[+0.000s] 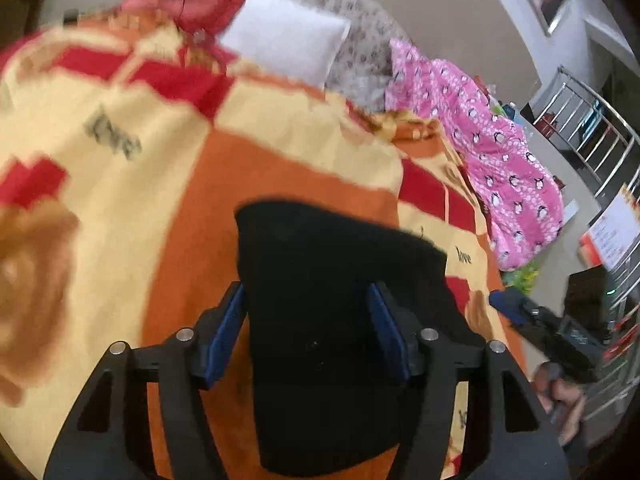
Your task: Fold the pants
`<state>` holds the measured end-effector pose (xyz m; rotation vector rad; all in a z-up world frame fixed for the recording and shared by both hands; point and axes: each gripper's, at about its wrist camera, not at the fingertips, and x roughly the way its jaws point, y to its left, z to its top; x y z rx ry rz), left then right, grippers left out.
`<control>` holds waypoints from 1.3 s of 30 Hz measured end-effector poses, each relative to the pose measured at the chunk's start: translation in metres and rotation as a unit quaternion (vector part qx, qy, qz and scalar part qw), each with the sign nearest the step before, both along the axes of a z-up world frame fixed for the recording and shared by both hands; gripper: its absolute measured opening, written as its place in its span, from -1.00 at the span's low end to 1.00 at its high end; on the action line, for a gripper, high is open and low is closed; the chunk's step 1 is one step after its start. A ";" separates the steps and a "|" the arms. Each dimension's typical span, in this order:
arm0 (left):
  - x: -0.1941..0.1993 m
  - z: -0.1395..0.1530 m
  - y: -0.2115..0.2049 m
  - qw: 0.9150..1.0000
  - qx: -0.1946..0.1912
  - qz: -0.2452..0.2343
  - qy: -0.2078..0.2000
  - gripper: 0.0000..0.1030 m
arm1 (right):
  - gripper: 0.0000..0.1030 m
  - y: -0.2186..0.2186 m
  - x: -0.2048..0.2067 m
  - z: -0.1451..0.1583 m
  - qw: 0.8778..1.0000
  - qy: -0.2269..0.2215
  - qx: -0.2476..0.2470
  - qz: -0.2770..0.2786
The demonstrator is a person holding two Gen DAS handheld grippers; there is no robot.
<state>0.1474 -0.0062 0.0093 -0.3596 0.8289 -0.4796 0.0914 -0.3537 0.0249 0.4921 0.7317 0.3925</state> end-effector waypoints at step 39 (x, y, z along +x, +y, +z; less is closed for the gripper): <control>-0.040 0.010 -0.031 0.996 0.029 -0.067 -0.055 0.62 | -0.35 0.096 -0.026 -0.012 0.980 -0.009 -0.173 0.101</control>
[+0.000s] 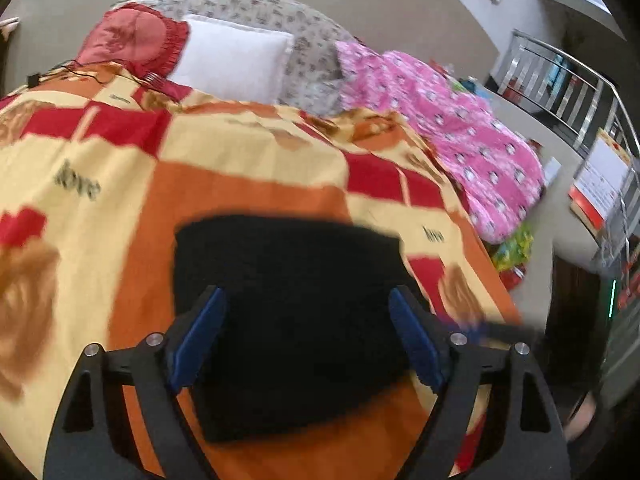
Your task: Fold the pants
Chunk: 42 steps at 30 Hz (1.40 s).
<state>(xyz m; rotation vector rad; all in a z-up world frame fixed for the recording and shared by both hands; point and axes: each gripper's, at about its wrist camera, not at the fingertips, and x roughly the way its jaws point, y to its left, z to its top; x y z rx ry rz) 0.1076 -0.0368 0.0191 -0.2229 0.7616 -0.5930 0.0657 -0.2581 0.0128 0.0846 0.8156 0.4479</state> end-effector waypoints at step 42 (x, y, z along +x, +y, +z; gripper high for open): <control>-0.009 -0.020 -0.023 0.998 0.057 -0.008 -0.024 1.00 | -0.78 0.010 0.012 -0.009 0.996 0.023 -0.090 0.002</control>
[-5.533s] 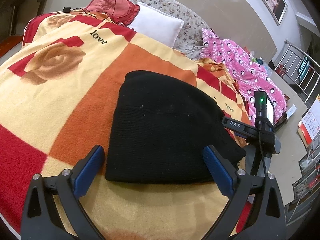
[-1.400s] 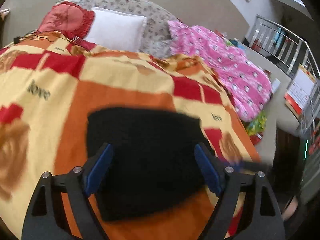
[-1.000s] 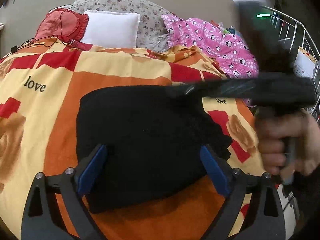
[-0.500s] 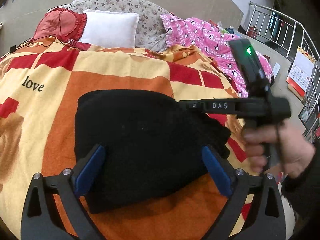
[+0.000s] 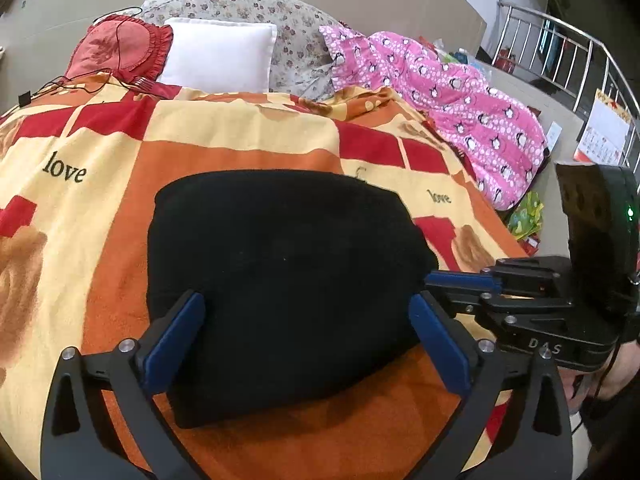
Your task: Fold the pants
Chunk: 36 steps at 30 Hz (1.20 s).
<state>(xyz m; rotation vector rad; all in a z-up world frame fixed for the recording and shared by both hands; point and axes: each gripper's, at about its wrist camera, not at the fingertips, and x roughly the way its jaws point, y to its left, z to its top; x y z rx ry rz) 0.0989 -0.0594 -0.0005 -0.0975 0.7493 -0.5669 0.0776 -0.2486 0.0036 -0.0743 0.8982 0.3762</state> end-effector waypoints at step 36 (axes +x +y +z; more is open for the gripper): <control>0.000 -0.002 -0.007 1.000 0.019 0.005 0.001 1.00 | -0.76 -0.006 -0.020 -0.004 0.995 -0.086 0.041 -0.023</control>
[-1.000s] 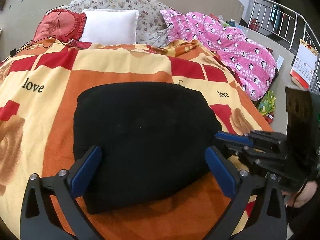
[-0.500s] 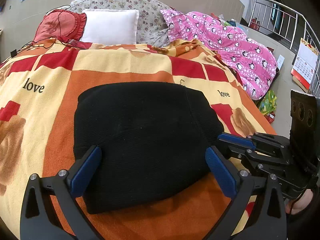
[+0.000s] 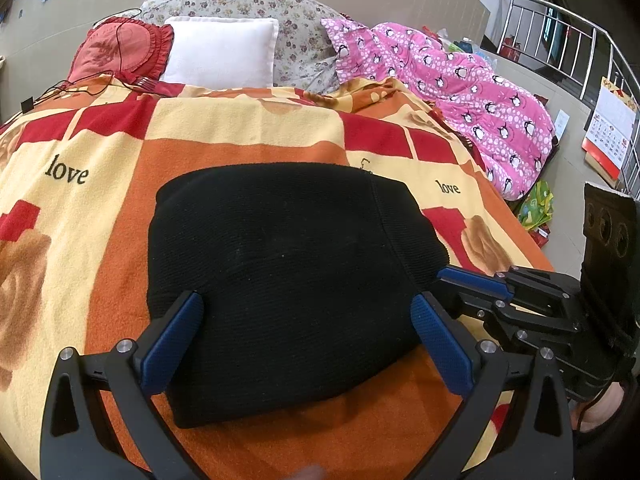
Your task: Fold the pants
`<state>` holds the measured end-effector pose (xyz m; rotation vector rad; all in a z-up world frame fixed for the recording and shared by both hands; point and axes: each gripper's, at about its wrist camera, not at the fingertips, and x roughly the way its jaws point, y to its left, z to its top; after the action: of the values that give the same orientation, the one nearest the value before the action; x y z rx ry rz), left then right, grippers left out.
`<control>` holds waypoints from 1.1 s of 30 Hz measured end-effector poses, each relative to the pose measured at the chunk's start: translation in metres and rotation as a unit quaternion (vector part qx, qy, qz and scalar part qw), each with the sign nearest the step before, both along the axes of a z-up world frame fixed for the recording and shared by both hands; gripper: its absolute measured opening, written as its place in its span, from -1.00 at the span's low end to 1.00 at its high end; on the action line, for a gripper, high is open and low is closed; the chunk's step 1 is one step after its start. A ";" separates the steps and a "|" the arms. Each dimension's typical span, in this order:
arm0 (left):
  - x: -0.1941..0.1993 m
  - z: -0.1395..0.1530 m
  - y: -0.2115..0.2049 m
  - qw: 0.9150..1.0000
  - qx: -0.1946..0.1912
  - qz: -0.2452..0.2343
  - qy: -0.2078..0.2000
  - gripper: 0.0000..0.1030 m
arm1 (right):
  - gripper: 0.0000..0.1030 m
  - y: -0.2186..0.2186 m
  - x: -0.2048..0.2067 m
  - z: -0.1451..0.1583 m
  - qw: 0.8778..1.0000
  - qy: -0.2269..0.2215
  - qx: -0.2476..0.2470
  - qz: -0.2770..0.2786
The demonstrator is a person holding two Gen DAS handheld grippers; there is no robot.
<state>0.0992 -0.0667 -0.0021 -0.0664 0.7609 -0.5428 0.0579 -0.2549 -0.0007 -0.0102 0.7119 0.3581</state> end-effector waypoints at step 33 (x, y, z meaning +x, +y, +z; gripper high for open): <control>-0.076 -0.006 -0.011 0.991 0.081 0.108 0.009 1.00 | 0.22 -0.024 -0.073 0.025 0.997 -0.059 0.026 -0.037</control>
<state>0.0227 -0.0776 -0.0084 -0.0030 0.8016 -0.2746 -0.0148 -0.2791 0.0241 0.0437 0.5838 0.3027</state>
